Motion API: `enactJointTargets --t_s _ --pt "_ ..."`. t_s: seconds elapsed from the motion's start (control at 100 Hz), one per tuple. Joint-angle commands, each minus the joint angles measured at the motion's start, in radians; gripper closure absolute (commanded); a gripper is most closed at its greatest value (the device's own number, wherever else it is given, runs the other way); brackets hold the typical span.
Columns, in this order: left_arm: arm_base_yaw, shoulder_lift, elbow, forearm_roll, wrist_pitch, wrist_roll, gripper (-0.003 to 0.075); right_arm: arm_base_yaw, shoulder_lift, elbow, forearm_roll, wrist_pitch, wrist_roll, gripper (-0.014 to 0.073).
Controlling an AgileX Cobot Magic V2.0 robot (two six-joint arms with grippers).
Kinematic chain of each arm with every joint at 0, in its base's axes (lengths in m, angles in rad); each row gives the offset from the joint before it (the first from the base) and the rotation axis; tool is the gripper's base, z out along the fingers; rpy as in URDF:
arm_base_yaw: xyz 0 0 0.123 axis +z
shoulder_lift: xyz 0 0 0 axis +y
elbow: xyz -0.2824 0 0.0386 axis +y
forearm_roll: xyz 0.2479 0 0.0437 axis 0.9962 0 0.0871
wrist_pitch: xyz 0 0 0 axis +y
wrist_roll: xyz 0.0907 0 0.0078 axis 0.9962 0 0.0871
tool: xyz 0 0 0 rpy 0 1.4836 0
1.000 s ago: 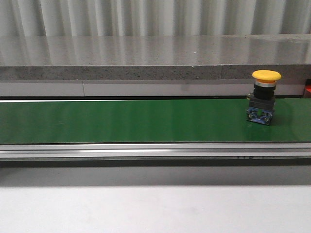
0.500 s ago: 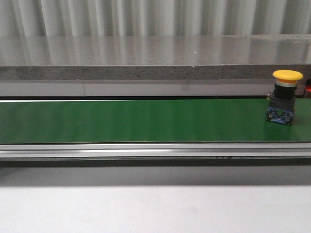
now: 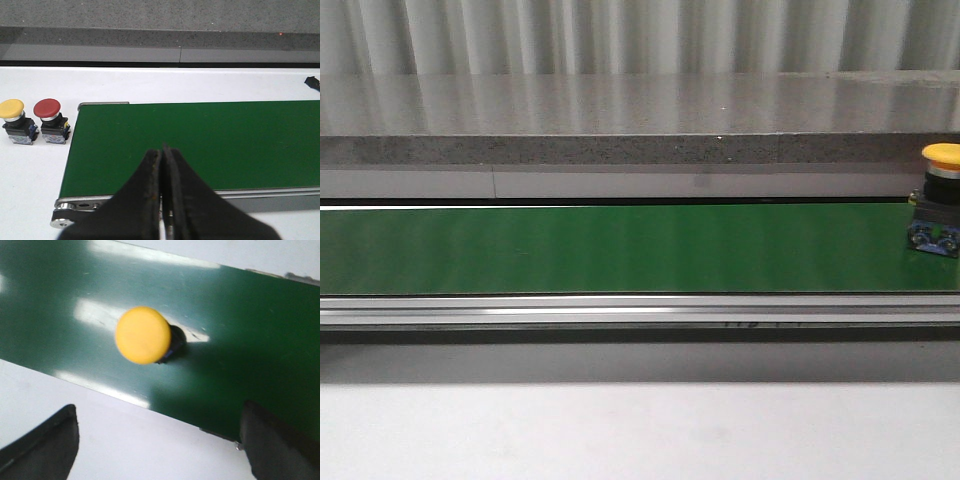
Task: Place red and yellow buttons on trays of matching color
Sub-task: 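Grasp the yellow button on the belt with the right gripper, then lower the yellow button into the yellow tray and open the right gripper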
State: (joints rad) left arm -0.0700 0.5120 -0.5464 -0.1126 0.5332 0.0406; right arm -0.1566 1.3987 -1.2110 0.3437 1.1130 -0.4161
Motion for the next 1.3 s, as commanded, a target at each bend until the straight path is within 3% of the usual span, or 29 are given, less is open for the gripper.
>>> enactJointTargets --t_s 0.0,0.3,0.6,0.69,0.88,0.95,1.29 --pt "-0.009 0.002 -0.028 -0.014 -0.076 0.003 0.0740 0.028 -0.007 -0.023 0.006 -0.060 -0.015 -0.0051" --pt "-0.009 0.002 -0.028 -0.014 -0.076 0.003 0.0740 0.039 0.083 -0.022 -0.010 -0.216 -0.015 -0.0051" --pt "-0.009 0.002 -0.028 -0.014 -0.076 0.003 0.0740 0.039 0.205 -0.022 -0.051 -0.240 0.003 -0.0047" --pt "-0.009 0.002 -0.028 -0.014 -0.076 0.003 0.0740 0.039 0.219 -0.022 -0.081 -0.232 0.042 0.0035" --pt "-0.009 0.002 -0.028 -0.014 -0.076 0.003 0.0740 0.039 0.210 -0.028 -0.138 -0.180 0.106 0.0414" --pt "-0.009 0.002 -0.028 -0.014 -0.076 0.003 0.0740 0.039 0.204 -0.032 -0.138 -0.173 0.110 0.0492" --pt "-0.009 0.002 -0.028 -0.014 -0.076 0.003 0.0740 0.003 0.131 -0.039 -0.144 -0.152 0.158 0.0505"
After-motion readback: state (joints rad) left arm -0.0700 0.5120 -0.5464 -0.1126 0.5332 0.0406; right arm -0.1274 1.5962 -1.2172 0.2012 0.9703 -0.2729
